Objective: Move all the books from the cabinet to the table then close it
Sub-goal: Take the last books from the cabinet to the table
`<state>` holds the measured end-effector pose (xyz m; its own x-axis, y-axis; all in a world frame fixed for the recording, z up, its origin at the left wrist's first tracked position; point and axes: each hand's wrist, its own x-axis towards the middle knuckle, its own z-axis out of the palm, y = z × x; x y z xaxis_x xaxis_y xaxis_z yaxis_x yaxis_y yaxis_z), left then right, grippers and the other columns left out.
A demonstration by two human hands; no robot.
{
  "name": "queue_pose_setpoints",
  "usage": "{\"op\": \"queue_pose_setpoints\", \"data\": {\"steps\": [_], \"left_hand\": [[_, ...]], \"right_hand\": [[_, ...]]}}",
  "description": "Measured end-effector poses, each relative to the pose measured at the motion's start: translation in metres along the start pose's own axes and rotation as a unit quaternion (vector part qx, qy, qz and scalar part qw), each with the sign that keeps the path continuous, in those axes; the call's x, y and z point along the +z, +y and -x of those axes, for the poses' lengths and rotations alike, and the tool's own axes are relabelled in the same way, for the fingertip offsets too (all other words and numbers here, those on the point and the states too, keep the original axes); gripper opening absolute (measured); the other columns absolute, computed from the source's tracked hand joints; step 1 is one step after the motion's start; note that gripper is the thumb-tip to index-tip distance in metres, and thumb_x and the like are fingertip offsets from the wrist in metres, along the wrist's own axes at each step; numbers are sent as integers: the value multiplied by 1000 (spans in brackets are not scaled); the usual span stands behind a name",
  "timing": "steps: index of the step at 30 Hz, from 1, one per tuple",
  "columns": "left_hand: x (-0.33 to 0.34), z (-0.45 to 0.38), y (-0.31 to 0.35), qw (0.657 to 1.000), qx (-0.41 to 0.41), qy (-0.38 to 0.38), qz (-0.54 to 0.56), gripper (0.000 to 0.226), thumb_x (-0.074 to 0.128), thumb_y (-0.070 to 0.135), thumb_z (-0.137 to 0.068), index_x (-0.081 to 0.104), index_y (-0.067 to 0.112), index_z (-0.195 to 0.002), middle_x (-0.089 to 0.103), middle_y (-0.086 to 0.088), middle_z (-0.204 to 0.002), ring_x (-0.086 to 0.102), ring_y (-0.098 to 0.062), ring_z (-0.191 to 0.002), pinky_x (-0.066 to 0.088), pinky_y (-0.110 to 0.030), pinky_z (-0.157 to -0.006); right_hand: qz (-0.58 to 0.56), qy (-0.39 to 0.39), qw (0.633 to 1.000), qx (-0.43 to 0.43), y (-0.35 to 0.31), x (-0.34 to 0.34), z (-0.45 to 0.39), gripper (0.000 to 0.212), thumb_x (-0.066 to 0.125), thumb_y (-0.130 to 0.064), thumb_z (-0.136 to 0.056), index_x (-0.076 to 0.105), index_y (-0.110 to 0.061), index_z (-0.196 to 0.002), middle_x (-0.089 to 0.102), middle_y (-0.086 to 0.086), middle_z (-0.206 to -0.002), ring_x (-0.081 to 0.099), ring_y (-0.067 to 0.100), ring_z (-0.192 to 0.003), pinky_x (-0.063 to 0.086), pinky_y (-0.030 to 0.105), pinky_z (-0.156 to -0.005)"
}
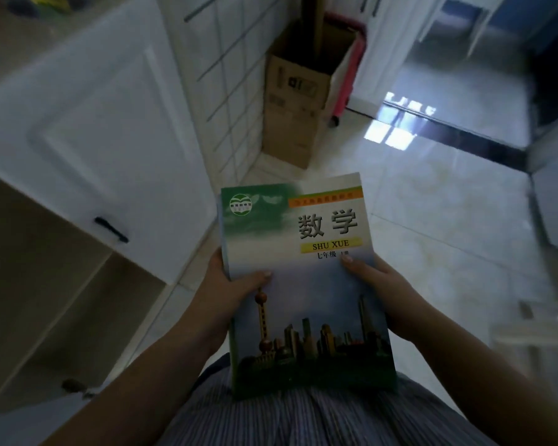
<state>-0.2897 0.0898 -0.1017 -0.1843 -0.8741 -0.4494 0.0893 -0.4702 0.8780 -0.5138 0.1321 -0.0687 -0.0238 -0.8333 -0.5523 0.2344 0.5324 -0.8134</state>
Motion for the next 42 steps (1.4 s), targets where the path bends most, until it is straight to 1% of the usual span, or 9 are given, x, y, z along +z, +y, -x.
{"op": "queue_pose_setpoints", "data": {"steps": [5, 8, 13, 17, 24, 27, 33, 38, 42], "left_hand": [[80, -10, -13, 991, -49, -95, -82, 84, 82, 28, -56, 46, 20, -132, 64, -7, -122, 65, -27, -104, 57, -46, -83], [142, -1, -30, 979, -70, -150, -116, 82, 82, 27, -58, 47, 18, -131, 65, -8, -119, 66, -27, -102, 58, -44, -80], [253, 23, -70, 952, -93, -237, -168, 66, 79, 17, -70, 49, 15, -129, 65, -9, -119, 67, -27, -100, 59, -39, -75], [333, 49, -99, 929, -99, -293, -202, 72, 80, 24, -65, 47, 15, -130, 64, -10, -118, 66, -28, -99, 59, -37, -72], [426, 99, -132, 875, -96, -393, -265, 59, 75, 16, -75, 49, 14, -128, 66, -11, -111, 68, -30, -88, 59, -33, -63], [465, 121, -148, 831, -99, -455, -303, 67, 77, 18, -69, 48, 11, -129, 65, -14, -114, 67, -28, -87, 56, -27, -58], [526, 156, -181, 734, -102, -564, -365, 45, 71, 10, -82, 55, 6, -124, 69, -16, -104, 69, -25, -88, 56, -31, -67], [573, 177, -210, 691, -109, -603, -383, 52, 69, 7, -82, 50, 13, -131, 66, -11, -117, 65, -27, -104, 55, -36, -78], [636, 198, -239, 641, -118, -639, -410, 54, 70, 10, -81, 48, 14, -131, 65, -10, -117, 65, -22, -97, 55, -30, -71]], "right_hand": [[-73, 90, 993, -18, 22, -73, 49, 30, 48, -36, -89, 59, -22, -114, 73, 1, -107, 70, 17, -97, 58, 31, -75], [-143, 129, 981, -35, 38, -123, 90, 32, 37, -39, -91, 60, -23, -107, 76, -4, -96, 72, 13, -89, 58, 25, -65], [-163, 191, 966, -58, 72, -214, 165, 33, 46, -40, -92, 57, -22, -118, 70, 1, -115, 67, 18, -105, 57, 30, -80], [-187, 267, 944, -54, 102, -279, 217, 35, 49, -31, -89, 55, -18, -122, 72, 0, -110, 69, 16, -101, 58, 27, -75], [-236, 364, 895, -100, 142, -326, 300, 43, 52, -33, -84, 55, -18, -125, 69, 2, -117, 66, 18, -108, 56, 35, -89], [-288, 418, 853, -124, 163, -331, 336, 40, 53, -30, -83, 57, -19, -121, 71, -2, -112, 67, 15, -105, 56, 32, -87], [-375, 494, 772, -135, 201, -336, 382, 41, 51, -28, -85, 55, -19, -124, 69, 2, -118, 65, 19, -109, 52, 40, -94], [-419, 548, 710, -138, 221, -353, 405, 40, 53, -28, -85, 55, -21, -125, 69, 1, -117, 67, 19, -106, 56, 36, -87], [-442, 600, 652, -138, 232, -383, 428, 42, 55, -31, -83, 56, -24, -124, 69, 0, -117, 67, 19, -106, 55, 40, -90]]}}
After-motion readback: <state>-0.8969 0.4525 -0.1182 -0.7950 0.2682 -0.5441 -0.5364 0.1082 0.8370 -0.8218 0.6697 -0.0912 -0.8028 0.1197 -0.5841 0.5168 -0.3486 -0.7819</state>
